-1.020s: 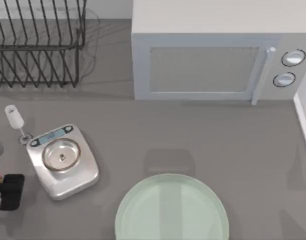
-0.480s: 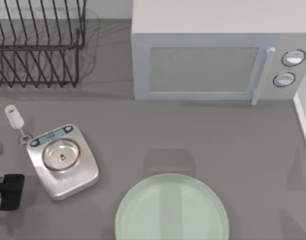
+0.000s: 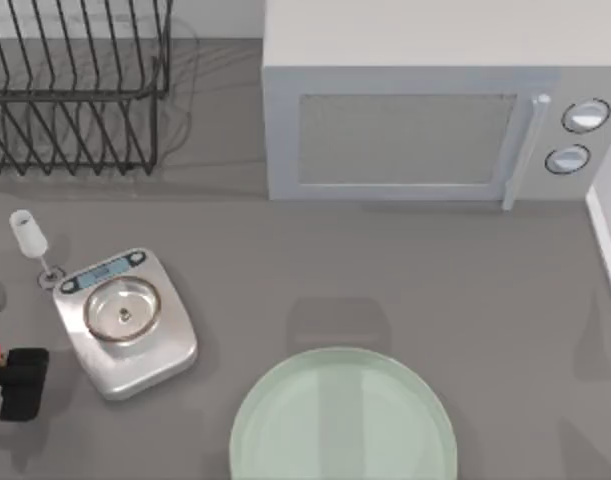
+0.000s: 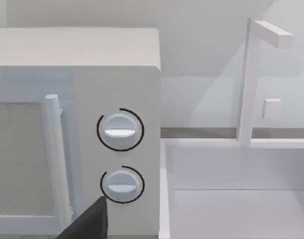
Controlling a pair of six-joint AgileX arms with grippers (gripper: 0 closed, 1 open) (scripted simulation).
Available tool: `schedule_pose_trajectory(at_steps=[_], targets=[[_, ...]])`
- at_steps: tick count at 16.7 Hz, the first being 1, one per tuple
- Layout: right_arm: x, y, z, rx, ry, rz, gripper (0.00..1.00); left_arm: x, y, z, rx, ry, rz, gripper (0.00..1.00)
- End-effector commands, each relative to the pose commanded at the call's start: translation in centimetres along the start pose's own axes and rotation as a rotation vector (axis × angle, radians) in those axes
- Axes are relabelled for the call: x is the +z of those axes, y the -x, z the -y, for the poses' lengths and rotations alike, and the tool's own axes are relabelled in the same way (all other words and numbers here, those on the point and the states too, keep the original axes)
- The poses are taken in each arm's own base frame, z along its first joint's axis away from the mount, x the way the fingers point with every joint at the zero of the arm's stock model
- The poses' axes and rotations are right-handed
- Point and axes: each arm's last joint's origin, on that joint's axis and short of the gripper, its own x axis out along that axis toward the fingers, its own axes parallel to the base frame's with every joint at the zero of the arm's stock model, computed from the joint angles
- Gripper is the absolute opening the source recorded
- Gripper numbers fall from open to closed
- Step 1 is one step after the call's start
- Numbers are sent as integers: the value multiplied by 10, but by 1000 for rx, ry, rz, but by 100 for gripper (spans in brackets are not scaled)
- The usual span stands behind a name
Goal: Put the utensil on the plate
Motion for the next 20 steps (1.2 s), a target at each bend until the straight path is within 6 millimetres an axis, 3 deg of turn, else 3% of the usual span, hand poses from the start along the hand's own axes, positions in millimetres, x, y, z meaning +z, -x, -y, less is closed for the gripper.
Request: schedule_pose_trajectory(at_steps=[2,3,7,15,20], targets=[[0,0,0,0,0,0,100,0,0,0,0,0,0,0],[0,0,0,0,0,0,100,2,22,0,0,-2,33,0],[0,0,0,0,0,0,100,8,38,-1,0,-1,39,0],[0,0,0,0,0,0,100,3,118,0,-1,-2,27,0],[0,0,0,0,0,0,100,2,120,0,0,-2,28,0]])
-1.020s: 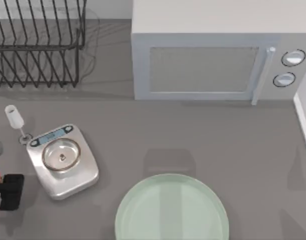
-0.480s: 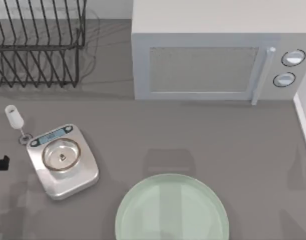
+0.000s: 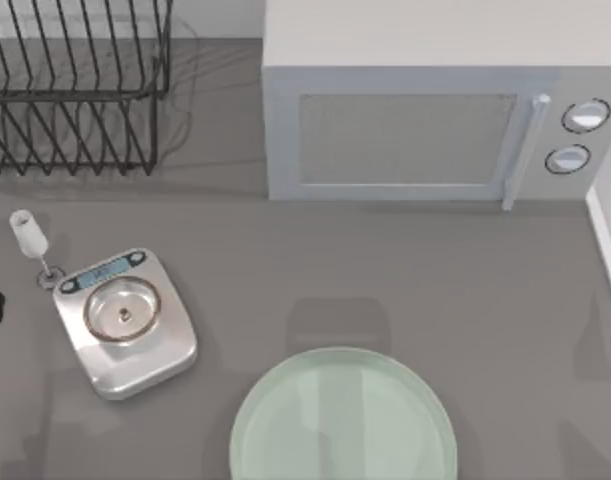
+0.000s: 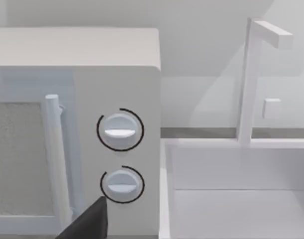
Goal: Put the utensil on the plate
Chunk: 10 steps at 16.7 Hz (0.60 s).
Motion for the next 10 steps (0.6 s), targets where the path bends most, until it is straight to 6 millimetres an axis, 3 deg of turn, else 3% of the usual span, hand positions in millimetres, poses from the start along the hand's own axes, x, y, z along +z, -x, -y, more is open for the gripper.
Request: schedule_pose_trajectory(at_steps=[3,5,7,10], targets=[[0,0,0,0,0,0,100,7,0,7,-2,-51,-3,0],[0,0,0,0,0,0,100,19,0,25,-5,-161,-9,0],[0,0,0,0,0,0,100,32,-1,54,-9,-325,-18,0],[0,0,0,0,0,0,100,44,-6,122,-17,-646,-33,0]])
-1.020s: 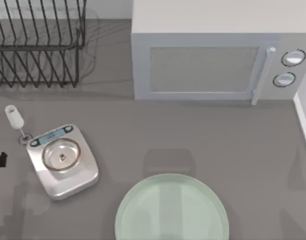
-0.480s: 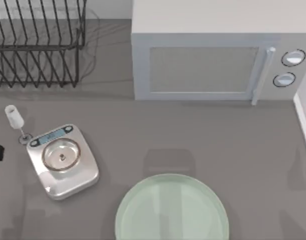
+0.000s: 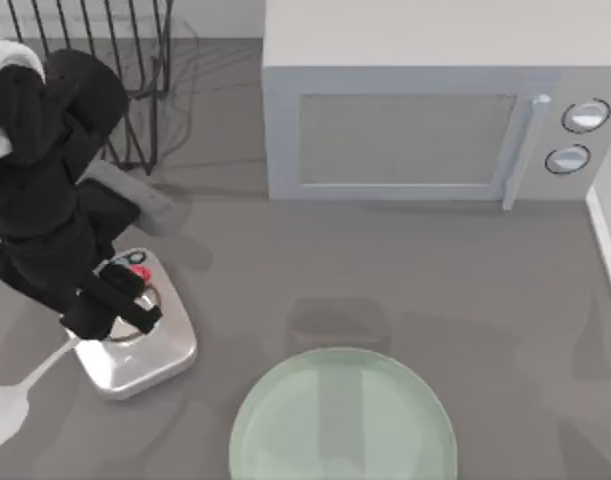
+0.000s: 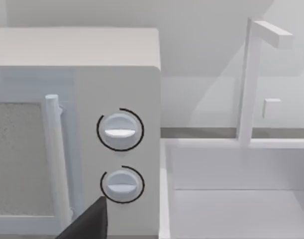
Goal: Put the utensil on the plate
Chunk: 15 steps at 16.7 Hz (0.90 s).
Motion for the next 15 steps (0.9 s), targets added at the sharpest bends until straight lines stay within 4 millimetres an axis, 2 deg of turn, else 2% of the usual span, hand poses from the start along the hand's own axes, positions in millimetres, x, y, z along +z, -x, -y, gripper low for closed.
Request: schedule_pose_trajectory(at_steps=[2,4,6,8,11,15], targets=[[0,0,0,0,0,0,100,29,-6,46,-4,-237,-8,0],[0,0,0,0,0,0,100,49,-12,99,-7,-468,-11,0],[0,0,0,0,0,0,100,58,-18,148,-7,-669,-6,0],[0,0,0,0,0,0,100,61,-22,187,-5,-820,5,0],[0,0,0,0,0,0,100,61,-25,217,-3,-936,20,0],[0,0,0,0,0,0,100,61,-25,219,-3,-944,21,0]])
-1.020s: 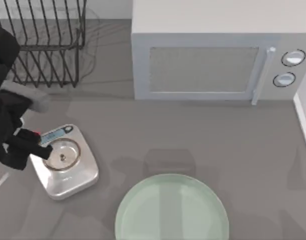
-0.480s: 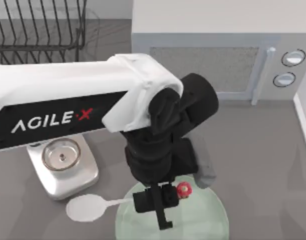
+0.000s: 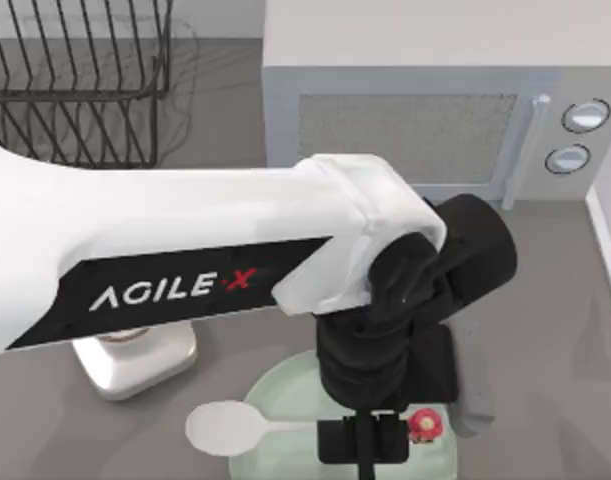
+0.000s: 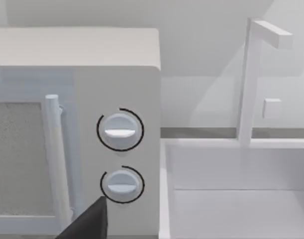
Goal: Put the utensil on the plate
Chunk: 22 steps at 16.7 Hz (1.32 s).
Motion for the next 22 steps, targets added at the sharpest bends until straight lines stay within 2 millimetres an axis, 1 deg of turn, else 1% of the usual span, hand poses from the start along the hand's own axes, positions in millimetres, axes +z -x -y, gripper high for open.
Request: schedule_pose_trajectory(at_steps=[10,22], targets=[[0,0,0,0,0,0,100,-1,-3,-4,2,30,21,0],[0,0,0,0,0,0,100,0,-13,1,-47,22,61,0]])
